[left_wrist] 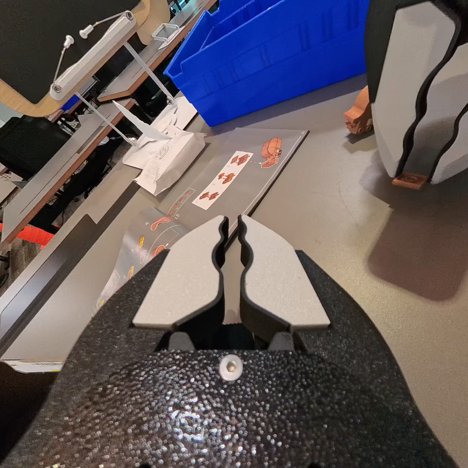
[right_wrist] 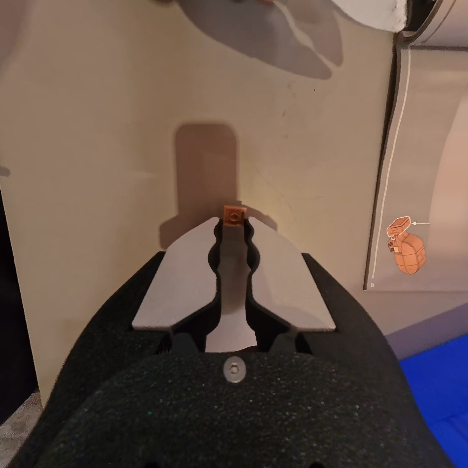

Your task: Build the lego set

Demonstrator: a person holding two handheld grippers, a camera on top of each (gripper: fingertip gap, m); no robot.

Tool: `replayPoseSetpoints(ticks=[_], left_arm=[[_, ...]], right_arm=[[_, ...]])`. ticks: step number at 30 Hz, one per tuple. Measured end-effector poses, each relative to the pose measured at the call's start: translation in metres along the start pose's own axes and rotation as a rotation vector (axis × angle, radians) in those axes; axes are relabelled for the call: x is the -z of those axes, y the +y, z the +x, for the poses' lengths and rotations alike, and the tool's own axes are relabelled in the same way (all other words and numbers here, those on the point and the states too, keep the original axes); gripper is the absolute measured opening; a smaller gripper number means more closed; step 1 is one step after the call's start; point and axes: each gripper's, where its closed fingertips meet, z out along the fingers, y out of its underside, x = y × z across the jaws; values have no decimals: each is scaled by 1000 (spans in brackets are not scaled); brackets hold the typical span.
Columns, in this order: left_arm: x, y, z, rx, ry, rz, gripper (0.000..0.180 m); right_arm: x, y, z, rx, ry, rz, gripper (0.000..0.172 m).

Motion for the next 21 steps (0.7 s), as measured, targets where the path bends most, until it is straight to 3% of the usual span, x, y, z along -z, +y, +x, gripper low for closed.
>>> replayPoseSetpoints(ticks=[9, 18, 21], left_arm=[[0, 0, 0, 0, 2, 0, 6], [-1, 2, 1, -1, -1, -6, 6], [-1, 3, 0, 2, -2, -9, 6]], right_arm=[[40, -7, 26, -53, 109, 94, 15], [41, -3, 41, -89, 170, 106, 16], [75, -7, 54, -99, 248, 169, 16]])
